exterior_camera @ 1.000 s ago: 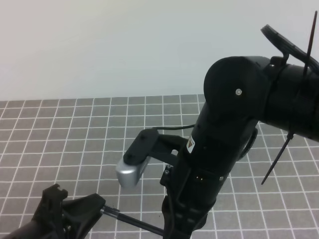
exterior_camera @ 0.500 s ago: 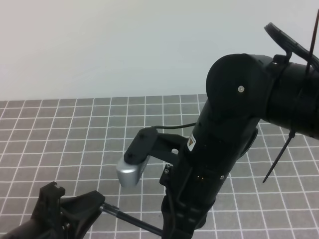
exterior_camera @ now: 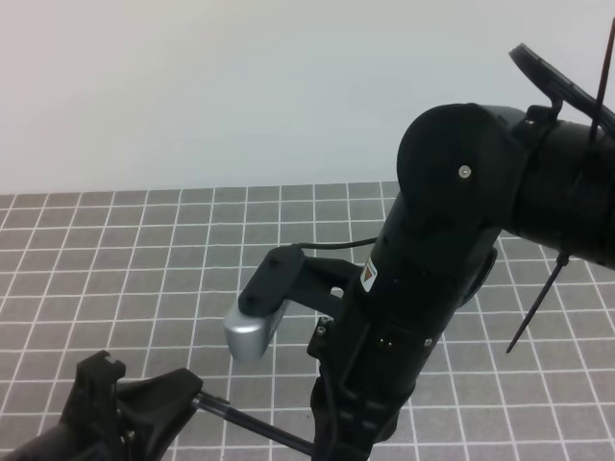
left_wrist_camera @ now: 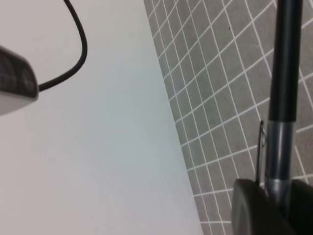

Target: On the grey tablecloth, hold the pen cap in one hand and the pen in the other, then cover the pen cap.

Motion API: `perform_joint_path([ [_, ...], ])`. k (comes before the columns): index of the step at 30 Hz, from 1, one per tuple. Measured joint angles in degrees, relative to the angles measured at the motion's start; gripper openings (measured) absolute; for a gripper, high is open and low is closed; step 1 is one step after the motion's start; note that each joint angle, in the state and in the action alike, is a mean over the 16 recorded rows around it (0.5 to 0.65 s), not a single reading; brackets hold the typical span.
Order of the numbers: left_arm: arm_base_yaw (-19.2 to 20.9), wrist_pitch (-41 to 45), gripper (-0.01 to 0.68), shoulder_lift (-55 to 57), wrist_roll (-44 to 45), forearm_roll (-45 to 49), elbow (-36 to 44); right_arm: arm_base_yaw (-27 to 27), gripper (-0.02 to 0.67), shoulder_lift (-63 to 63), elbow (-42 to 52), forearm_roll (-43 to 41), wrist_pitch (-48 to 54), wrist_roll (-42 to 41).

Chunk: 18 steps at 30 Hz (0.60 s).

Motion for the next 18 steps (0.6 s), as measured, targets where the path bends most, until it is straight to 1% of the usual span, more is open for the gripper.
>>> perform_joint_path([
  [4,-0.09,-0.25,0.095,0.02,-0.60,-0.09,0.00,-0.03,0.055,0.14,0.08,-2.27,-1.40,1.13],
  [7,-0.26,-1.20,0.126,0.05,-1.12,-0.53,0.00,-0.01,0.064,0.17,0.01,-3.55,-2.11,2.16],
  [14,-0.67,-4.02,0.246,0.15,-2.16,-3.44,0.01,0.05,0.042,-0.09,-0.41,-6.82,-0.43,5.20],
  [18,-0.90,-5.60,0.316,0.20,-2.19,-5.62,0.01,0.04,0.042,-0.15,-0.61,-8.52,-0.46,7.05],
])
